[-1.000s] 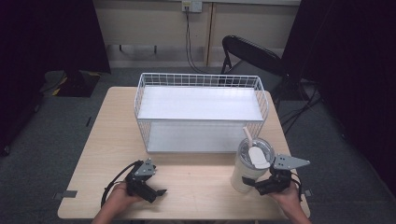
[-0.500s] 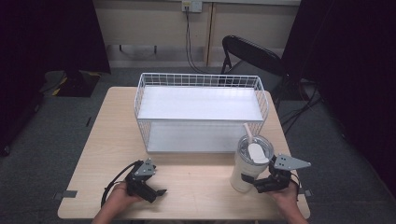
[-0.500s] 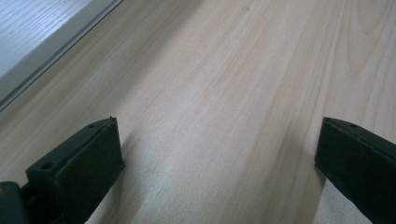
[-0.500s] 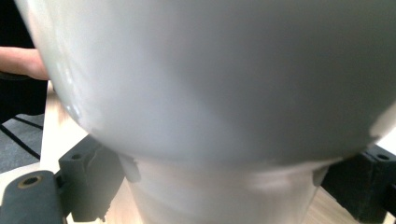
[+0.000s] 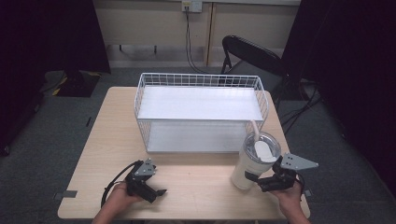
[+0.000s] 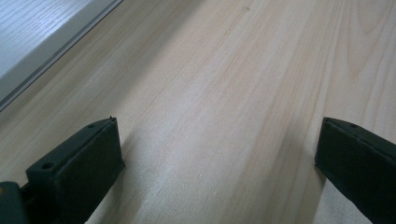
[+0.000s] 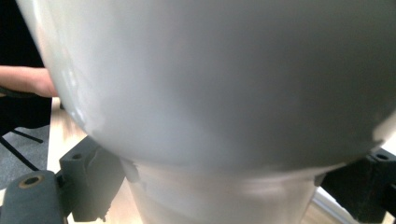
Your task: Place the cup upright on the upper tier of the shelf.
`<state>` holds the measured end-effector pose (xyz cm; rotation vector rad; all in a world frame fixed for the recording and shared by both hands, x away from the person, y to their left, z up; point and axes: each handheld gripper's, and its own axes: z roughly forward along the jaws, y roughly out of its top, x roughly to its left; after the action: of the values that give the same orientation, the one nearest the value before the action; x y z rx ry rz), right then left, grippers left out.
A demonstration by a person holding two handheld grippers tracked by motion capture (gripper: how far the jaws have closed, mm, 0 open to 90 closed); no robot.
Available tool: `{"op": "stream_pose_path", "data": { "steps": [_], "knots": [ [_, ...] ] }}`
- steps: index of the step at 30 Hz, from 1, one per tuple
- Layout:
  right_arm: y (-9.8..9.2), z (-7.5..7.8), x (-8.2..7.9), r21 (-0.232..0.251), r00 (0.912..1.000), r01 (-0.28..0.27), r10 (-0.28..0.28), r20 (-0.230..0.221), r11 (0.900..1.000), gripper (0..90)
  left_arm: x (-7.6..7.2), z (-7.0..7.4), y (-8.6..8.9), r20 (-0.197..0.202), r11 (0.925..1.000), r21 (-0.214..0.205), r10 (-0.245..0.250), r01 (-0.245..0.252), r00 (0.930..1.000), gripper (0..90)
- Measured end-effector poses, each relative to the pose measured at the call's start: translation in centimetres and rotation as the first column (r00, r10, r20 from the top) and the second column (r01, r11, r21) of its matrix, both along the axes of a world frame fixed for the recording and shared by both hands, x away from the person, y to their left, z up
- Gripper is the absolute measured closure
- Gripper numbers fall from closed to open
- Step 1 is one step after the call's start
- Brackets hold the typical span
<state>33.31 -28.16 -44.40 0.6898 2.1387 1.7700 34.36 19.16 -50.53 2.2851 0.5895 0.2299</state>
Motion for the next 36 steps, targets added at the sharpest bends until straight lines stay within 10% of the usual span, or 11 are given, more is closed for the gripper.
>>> {"op": "stream_pose_path", "data": {
  "steps": [36],
  "knots": [
    [1.8,6.9,3.3,-0.015,0.9987,-0.018,0.018,-0.048,0.9997,10.4,0.0,0.0,0.0,0.000,1.0000,0.001,0.000,0.000,1.0000,0.1]
  ]
}}
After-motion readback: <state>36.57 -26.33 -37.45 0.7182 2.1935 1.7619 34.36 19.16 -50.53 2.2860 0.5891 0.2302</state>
